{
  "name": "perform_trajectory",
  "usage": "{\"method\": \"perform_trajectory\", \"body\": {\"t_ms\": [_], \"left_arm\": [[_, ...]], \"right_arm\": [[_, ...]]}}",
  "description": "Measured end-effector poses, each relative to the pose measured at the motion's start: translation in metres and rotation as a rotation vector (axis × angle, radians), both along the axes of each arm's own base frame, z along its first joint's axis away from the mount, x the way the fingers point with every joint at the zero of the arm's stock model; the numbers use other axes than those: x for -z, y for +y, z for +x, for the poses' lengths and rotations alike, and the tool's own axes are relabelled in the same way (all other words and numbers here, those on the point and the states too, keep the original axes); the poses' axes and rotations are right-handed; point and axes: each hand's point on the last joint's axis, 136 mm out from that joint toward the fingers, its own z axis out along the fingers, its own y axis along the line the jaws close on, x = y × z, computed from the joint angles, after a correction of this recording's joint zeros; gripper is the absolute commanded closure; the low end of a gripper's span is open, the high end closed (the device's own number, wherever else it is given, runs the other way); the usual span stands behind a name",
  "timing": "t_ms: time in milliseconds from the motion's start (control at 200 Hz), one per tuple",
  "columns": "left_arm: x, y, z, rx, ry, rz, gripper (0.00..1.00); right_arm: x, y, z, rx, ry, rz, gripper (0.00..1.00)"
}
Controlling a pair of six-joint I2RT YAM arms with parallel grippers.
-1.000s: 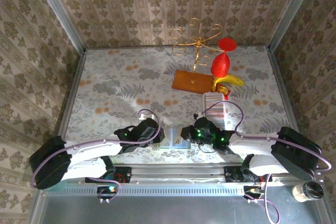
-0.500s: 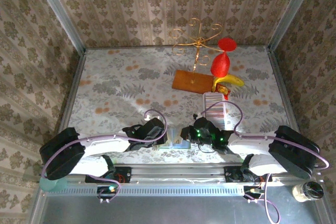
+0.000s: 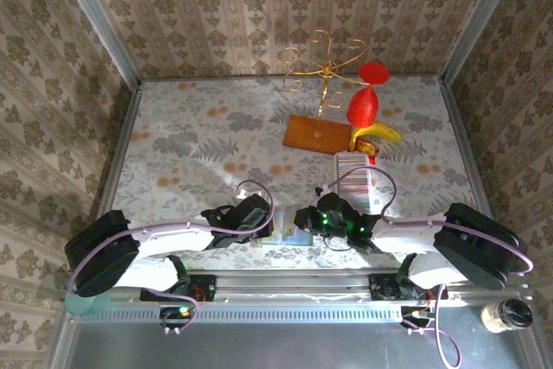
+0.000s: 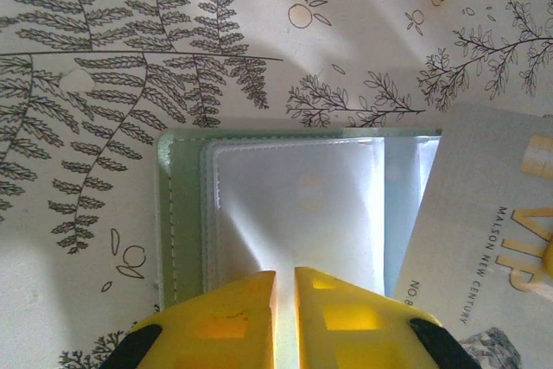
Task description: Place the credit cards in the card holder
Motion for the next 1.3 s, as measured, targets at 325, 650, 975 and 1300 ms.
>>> {"method": "perform_trajectory", "body": {"t_ms": [325, 650, 975, 1300], "left_arm": [[0.0006, 0.0008, -0.0001, -0.007, 0.004, 0.001, 0.88], [0.0006, 0.0009, 0.0, -0.007, 0.003, 0.001, 0.89], [0.0013, 0.0017, 0.0, -0.009, 0.003, 0.004, 0.89], [0.0018, 0.0022, -0.0001, -0.01, 0.002, 0.005, 0.9]], "right_arm": [[0.0048, -0.0046, -0.0035, 0.009, 0.015, 0.001, 1.0], [0.0004, -0.0019, -0.0019, 0.011, 0.006, 0.025, 1.0], [-0.0022, 0.0005, -0.0003, 0.019, 0.007, 0.046, 1.0], [0.0026, 0.0019, -0.0038, 0.014, 0.036, 0.048, 1.0]]}}
